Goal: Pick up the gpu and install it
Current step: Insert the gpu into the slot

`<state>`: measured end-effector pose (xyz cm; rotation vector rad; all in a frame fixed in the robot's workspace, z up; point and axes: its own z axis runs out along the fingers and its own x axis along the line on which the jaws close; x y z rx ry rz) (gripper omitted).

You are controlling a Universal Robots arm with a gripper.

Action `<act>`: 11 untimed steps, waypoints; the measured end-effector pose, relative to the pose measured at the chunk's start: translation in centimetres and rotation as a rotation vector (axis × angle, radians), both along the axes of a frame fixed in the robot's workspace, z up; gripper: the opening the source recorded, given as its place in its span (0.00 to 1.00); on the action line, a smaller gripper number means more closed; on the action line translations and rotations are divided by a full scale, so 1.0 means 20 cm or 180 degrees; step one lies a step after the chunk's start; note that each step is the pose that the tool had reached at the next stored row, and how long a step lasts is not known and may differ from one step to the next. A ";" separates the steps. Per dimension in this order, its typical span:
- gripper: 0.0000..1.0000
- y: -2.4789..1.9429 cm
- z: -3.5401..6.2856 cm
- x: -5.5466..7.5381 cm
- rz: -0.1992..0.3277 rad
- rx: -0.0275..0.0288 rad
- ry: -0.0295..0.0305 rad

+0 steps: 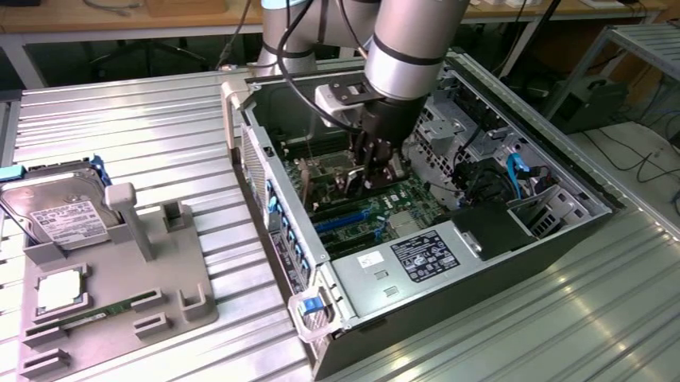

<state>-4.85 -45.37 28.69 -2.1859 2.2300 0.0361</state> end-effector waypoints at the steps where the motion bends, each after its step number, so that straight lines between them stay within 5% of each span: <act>1: 0.28 -0.001 -0.006 0.00 0.0001 0.0000 0.0000; 11: 0.28 -0.025 -0.043 -0.02 0.0002 0.0000 0.0004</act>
